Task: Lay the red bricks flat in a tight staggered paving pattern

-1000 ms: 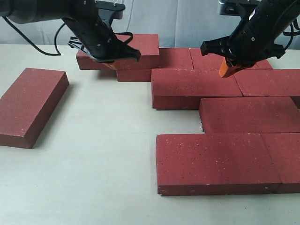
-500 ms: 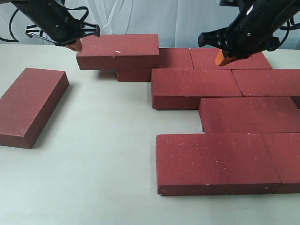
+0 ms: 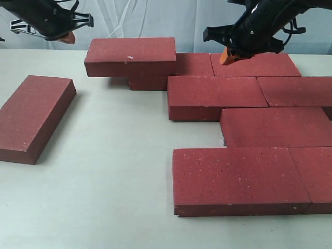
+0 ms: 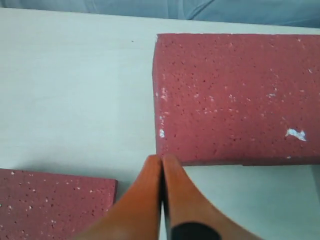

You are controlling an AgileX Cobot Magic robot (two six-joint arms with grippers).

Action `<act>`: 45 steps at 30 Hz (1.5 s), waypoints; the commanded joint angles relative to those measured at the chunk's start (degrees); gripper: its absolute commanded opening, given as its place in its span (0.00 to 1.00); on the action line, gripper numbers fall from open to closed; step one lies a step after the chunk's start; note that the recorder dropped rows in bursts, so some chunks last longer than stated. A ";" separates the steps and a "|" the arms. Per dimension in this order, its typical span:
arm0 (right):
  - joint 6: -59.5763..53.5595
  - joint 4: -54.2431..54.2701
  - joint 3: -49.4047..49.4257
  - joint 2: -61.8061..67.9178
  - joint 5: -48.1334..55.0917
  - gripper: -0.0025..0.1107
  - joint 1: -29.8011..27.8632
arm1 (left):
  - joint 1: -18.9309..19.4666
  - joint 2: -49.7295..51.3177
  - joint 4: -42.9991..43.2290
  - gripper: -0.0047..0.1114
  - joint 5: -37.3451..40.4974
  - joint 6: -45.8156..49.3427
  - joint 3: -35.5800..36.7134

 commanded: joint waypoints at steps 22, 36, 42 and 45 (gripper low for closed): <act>-0.42 5.79 -11.97 14.70 -15.46 0.02 2.67 | 2.28 11.63 -2.02 0.04 -15.64 -0.23 -2.18; -0.42 5.60 -11.97 19.52 -29.65 0.02 6.16 | 2.28 15.51 -6.50 0.04 -18.76 -0.23 -2.18; -0.42 5.71 -11.97 21.91 -32.20 0.02 6.56 | 2.16 16.56 -9.44 0.04 -19.00 -0.23 -2.18; -0.42 5.45 -11.97 22.29 -32.20 0.02 7.74 | 1.56 16.56 -9.87 0.04 -19.27 -0.23 -2.18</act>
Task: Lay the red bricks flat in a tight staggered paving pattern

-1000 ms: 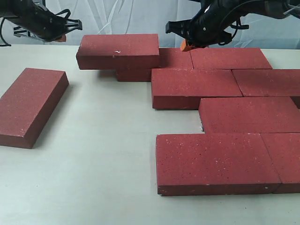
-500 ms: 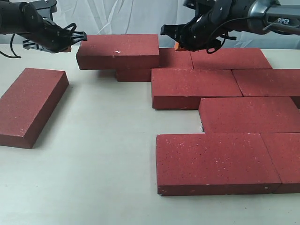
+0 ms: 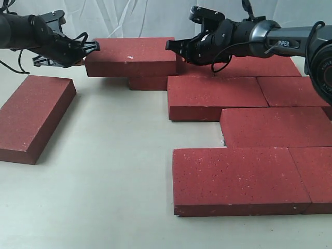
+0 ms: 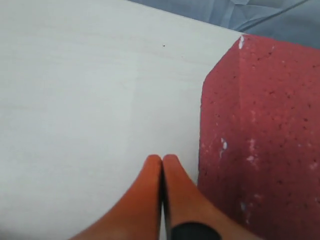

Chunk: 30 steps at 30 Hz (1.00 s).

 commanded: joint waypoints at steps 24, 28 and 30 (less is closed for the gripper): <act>-4.85 -2.97 -0.39 -8.22 16.39 0.02 2.12 | -0.71 -8.42 5.42 0.04 12.00 -0.23 -0.29; -4.85 -2.97 -0.39 -9.42 20.96 0.02 2.12 | -0.71 -9.08 6.69 0.04 15.92 -0.23 -0.29; -4.85 -3.10 -0.39 -9.81 23.77 0.02 2.12 | -0.71 -9.08 6.84 0.04 18.43 -0.23 -0.29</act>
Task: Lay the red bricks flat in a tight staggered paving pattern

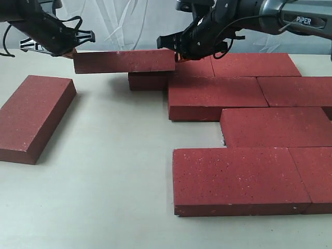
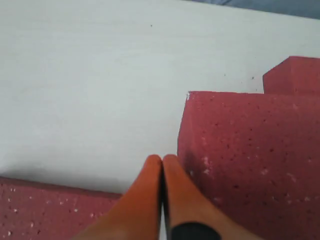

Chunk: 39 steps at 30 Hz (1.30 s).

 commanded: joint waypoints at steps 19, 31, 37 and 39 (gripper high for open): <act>1.69 -5.89 -0.27 -4.34 10.54 0.02 0.22 | -0.12 -9.93 7.51 0.04 8.44 -0.23 10.52; 1.45 0.38 -0.27 0.65 10.37 0.02 5.39 | -0.12 -10.06 7.29 0.04 3.65 -0.23 11.99; -2.67 -0.03 -0.27 0.65 15.83 0.02 10.84 | -0.12 -10.06 7.51 0.04 3.43 -0.23 11.99; -2.67 -1.01 -0.27 0.55 16.78 0.02 11.55 | -0.12 -10.06 7.51 0.04 3.13 -0.23 11.99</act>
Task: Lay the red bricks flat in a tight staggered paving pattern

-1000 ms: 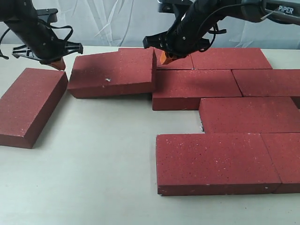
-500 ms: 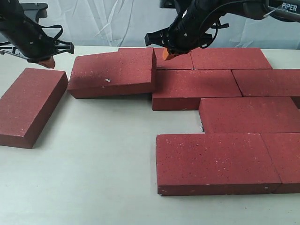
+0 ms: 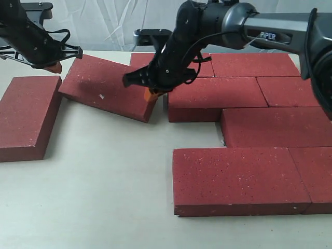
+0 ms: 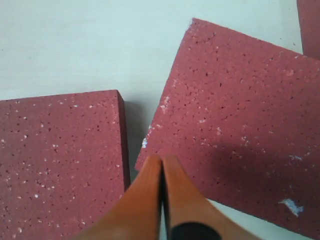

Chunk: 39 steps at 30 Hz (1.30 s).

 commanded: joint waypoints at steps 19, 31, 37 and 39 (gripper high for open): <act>14.80 -19.78 -0.27 -2.59 -21.35 0.02 -2.28 | -0.12 -0.58 -0.54 0.04 -2.76 -0.23 0.12; 17.99 -15.71 -0.27 3.67 -26.84 0.02 -1.95 | -0.12 -0.58 -0.63 0.04 -3.64 -0.23 0.12; 17.36 -11.07 -0.27 2.36 -15.04 0.02 -1.81 | -0.12 -0.58 -0.78 0.04 -3.29 -0.23 0.12; 15.76 -11.07 -0.27 1.46 -11.48 0.02 -1.81 | -0.12 -0.58 -1.06 0.04 -3.18 -0.23 0.12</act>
